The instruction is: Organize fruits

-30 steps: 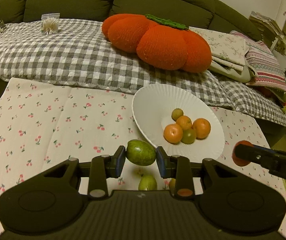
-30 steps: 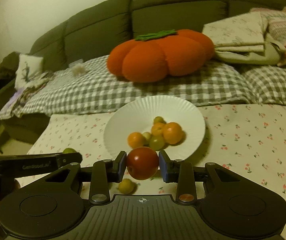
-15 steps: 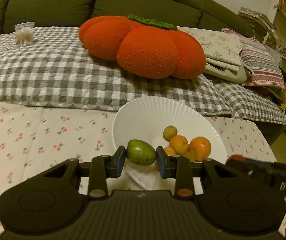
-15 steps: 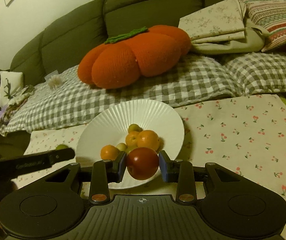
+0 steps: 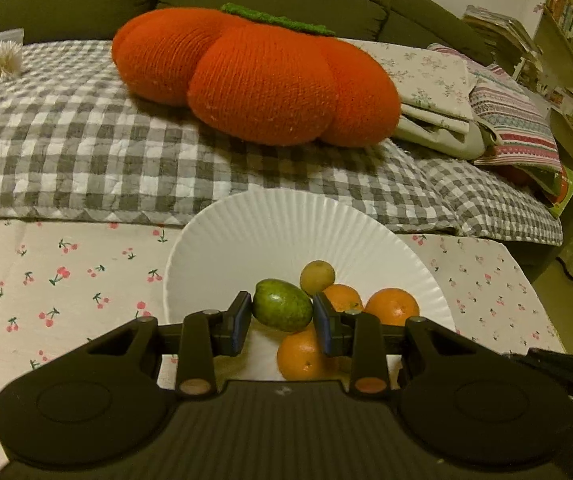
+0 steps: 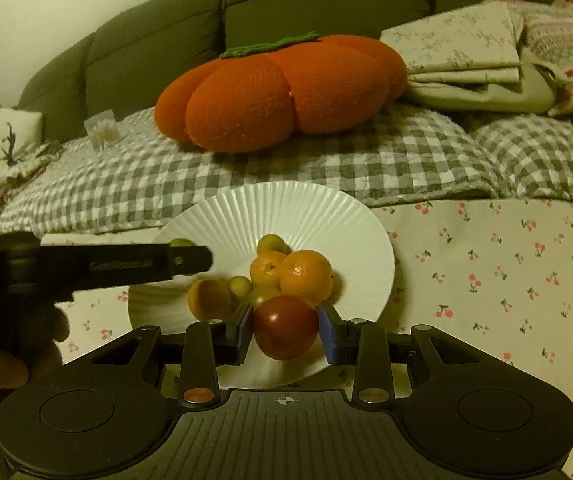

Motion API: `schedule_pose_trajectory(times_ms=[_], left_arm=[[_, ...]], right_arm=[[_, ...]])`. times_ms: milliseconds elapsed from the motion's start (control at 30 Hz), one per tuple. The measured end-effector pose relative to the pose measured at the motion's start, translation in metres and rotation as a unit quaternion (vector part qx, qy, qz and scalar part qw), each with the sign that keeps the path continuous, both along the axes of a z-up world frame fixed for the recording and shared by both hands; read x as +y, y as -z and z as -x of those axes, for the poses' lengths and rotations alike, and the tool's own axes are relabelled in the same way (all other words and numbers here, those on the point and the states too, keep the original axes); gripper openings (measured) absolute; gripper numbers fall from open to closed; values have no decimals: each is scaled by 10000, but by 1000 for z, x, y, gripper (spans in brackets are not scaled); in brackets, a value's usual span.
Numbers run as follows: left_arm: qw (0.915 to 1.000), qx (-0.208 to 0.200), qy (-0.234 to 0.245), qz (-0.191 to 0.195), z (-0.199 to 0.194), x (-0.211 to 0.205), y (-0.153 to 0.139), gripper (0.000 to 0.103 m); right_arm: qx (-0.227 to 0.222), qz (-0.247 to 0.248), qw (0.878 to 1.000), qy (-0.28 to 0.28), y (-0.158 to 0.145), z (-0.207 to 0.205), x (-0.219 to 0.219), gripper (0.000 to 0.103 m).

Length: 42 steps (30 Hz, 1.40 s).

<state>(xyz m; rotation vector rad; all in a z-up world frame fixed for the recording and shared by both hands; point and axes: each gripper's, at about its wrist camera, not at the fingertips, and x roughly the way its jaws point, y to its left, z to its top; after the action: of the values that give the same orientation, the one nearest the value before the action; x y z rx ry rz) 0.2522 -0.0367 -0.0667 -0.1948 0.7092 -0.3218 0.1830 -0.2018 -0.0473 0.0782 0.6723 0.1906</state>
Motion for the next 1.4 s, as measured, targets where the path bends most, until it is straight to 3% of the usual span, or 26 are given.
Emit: schedule_pose_trajectory(times_ms=[133, 267, 367, 467, 633, 1200, 1400], left_arm=[[10000, 40, -8, 48, -1, 5, 1, 32], [9999, -81, -75, 118, 4, 10, -3, 60], [9997, -92, -98, 191, 6, 12, -7, 60], [9996, -71, -100, 266, 13, 17, -12, 60], [9996, -94, -178, 222, 30, 28, -22, 60], [9957, 230, -747, -494, 101, 56, -27, 60], [9935, 338, -873, -646, 121, 57, -27, 68]], right_arm=[[1, 188, 9998, -66, 5, 0, 7, 35], [-23, 151, 9999, -9, 1, 1, 4, 35], [-107, 8, 9999, 57, -4, 4, -1, 48], [-146, -31, 9998, 100, -8, 5, -3, 48], [-114, -529, 9980, 322, -19, 8, -17, 48], [397, -702, 9962, 345, -23, 43, 3, 51], [597, -822, 9944, 289, -25, 61, 9, 57]])
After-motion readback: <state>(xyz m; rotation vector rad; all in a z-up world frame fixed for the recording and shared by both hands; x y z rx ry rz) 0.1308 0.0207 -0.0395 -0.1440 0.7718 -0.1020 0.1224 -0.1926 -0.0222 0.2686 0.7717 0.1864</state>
